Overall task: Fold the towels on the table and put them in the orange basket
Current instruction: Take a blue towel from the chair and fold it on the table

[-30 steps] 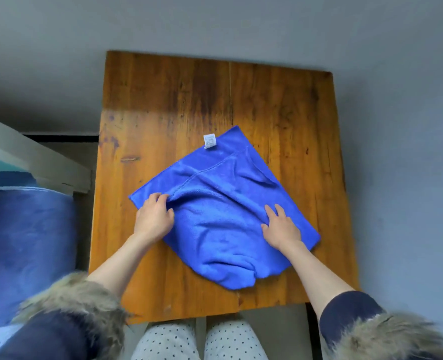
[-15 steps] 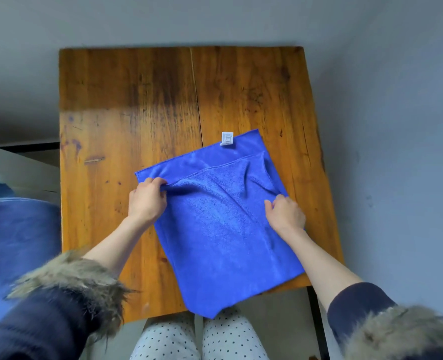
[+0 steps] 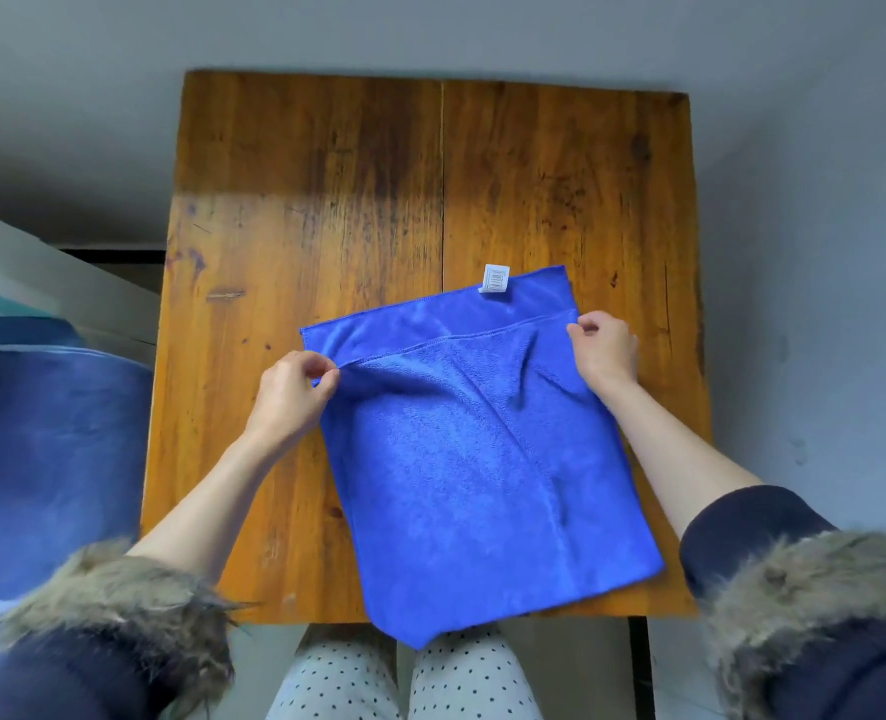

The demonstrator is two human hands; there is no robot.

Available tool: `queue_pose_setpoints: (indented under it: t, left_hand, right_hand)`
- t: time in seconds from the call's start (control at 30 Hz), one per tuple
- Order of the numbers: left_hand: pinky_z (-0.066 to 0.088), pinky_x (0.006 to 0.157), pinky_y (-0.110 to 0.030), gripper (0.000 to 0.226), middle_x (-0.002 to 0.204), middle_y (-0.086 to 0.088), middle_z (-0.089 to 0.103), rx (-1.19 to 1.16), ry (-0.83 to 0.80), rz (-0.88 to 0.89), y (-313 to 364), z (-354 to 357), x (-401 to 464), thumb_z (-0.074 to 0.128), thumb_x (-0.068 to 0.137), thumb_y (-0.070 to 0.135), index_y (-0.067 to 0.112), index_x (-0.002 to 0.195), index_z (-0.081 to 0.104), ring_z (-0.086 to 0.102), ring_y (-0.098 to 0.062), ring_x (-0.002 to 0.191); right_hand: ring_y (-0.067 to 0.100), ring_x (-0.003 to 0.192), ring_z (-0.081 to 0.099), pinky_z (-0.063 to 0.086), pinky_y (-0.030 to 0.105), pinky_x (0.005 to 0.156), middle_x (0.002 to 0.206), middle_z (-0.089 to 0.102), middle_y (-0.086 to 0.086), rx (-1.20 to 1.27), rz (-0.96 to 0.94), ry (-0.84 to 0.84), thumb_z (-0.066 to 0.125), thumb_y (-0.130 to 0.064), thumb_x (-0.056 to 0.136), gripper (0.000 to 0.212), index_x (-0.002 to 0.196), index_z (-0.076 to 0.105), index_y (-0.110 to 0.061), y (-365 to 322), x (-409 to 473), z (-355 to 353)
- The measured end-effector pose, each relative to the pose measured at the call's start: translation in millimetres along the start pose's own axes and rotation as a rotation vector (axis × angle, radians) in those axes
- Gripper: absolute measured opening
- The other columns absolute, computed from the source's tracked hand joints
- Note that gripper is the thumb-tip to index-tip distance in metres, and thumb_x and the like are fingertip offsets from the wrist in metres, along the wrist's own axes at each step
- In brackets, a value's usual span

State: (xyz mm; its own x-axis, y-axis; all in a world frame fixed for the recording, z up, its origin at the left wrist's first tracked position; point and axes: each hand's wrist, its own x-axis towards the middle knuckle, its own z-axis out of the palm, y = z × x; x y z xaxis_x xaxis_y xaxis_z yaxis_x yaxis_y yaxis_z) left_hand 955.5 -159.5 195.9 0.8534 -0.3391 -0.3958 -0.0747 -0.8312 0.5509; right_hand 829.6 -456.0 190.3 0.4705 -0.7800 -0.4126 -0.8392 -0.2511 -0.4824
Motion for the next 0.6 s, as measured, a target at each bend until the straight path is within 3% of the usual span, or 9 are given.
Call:
queue_pose_setpoints:
  t: [0.1, 0.23, 0.3, 0.43, 0.6]
  left_hand:
    - [0.041, 0.070, -0.021, 0.013, 0.078, 0.007, 0.060, -0.430, -0.057, -0.129, 10.6, -13.3, -5.1, 0.057, 0.091, 0.016, 0.016, 0.079, 0.063, 0.053, -0.008, 0.076]
    - [0.043, 0.072, -0.023, 0.012, 0.079, 0.003, 0.063, -0.832, -0.186, -0.221, 11.6, -27.2, -18.5, 0.058, 0.091, 0.019, 0.013, 0.082, 0.066, 0.055, -0.009, 0.076]
    - [0.045, 0.069, -0.021, 0.013, 0.084, 0.000, 0.065, -0.904, -0.211, -0.236, 8.5, -32.0, -22.7, 0.058, 0.090, 0.020, 0.011, 0.088, 0.067, 0.058, -0.011, 0.075]
    - [0.049, 0.061, -0.016, 0.022, 0.086, -0.003, 0.067, -1.043, -0.233, -0.206, 9.5, -47.0, -25.1, 0.059, 0.085, 0.023, 0.006, 0.098, 0.064, 0.061, -0.011, 0.070]
    - [0.047, 0.057, -0.015, 0.012, 0.073, 0.004, 0.068, -1.069, -0.150, -0.200, 12.9, -58.5, -13.0, 0.057, 0.088, 0.017, 0.009, 0.093, 0.064, 0.059, -0.006, 0.061]
  right_hand:
    - [0.017, 0.085, 0.052, 0.035, 0.022, 0.071, 0.089, 0.060, 0.004, 0.346, 0.065, -0.050, 0.055, -0.014, 0.092, 0.014, 0.097, 0.065, -0.007, 3.2, -3.5, -8.5]
    - [0.020, 0.081, 0.047, 0.037, 0.033, 0.070, 0.083, 0.055, 0.014, 0.616, 0.153, -0.108, 0.054, -0.015, 0.091, 0.020, 0.091, 0.062, 0.004, 13.3, -14.7, -26.3]
    - [0.020, 0.082, 0.048, 0.038, 0.036, 0.071, 0.083, 0.055, 0.022, 0.683, 0.165, -0.080, 0.054, -0.016, 0.091, 0.021, 0.085, 0.060, 0.003, 12.3, -17.3, -37.4]
    - [0.016, 0.081, 0.056, 0.045, 0.029, 0.071, 0.084, 0.063, 0.004, 0.736, 0.095, -0.051, 0.054, -0.016, 0.092, 0.017, 0.078, 0.063, -0.016, -7.8, -16.1, -59.2]
    - [0.010, 0.075, 0.056, 0.045, 0.022, 0.067, 0.081, 0.063, -0.001, 0.757, -0.004, -0.072, 0.056, -0.016, 0.091, 0.016, 0.078, 0.065, -0.017, -27.5, -5.8, -63.9]
